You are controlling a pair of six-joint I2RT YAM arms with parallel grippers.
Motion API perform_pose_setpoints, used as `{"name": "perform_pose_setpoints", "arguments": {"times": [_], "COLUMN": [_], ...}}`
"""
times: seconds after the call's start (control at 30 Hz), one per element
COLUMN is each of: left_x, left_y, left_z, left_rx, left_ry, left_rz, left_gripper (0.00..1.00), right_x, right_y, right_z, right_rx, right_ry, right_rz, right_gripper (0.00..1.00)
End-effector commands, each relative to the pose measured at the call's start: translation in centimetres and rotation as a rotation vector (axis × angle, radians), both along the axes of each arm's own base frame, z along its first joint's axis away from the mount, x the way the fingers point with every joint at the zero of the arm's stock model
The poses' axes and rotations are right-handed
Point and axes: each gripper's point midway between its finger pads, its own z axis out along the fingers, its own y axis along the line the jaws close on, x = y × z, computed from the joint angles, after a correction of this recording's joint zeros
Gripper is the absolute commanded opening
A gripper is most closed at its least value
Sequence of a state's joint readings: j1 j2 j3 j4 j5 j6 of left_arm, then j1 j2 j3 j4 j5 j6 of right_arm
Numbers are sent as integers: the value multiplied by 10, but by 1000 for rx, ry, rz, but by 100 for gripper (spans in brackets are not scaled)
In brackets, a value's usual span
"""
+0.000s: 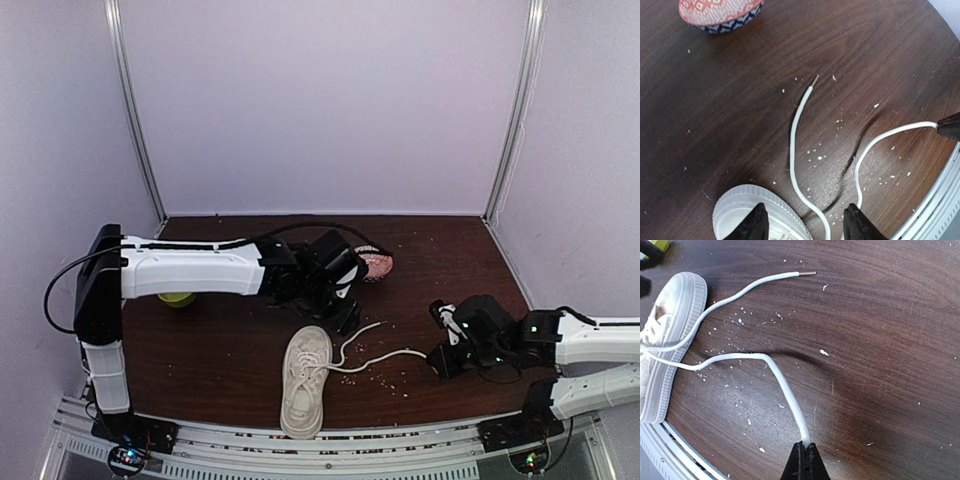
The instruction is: Tie the shoes
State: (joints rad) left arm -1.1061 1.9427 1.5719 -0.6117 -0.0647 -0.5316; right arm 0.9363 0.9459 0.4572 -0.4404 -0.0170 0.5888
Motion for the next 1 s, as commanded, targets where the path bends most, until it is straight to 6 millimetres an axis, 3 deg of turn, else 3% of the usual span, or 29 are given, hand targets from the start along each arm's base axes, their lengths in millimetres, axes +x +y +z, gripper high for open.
{"name": "perform_pose_setpoints", "arguments": {"times": [0.0, 0.3, 0.6, 0.97], "left_x": [-16, -26, -18, -34], "left_y": [-7, -16, 0, -14], "left_z": [-9, -39, -52, -74], "left_rx": [9, 117, 282, 271], "left_ry": [98, 145, 60, 128], "left_rz": [-42, -75, -33, -93], "left_gripper": [52, 50, 51, 51], "right_x": [3, 2, 0, 2], "right_y": [-2, 1, 1, 3], "right_z": [3, 4, 6, 7], "right_rx": [14, 45, 78, 84], "right_ry": [-19, -28, -36, -40], "right_rz": [-30, -24, -31, -30], "right_gripper": [0, 0, 0, 0]}}
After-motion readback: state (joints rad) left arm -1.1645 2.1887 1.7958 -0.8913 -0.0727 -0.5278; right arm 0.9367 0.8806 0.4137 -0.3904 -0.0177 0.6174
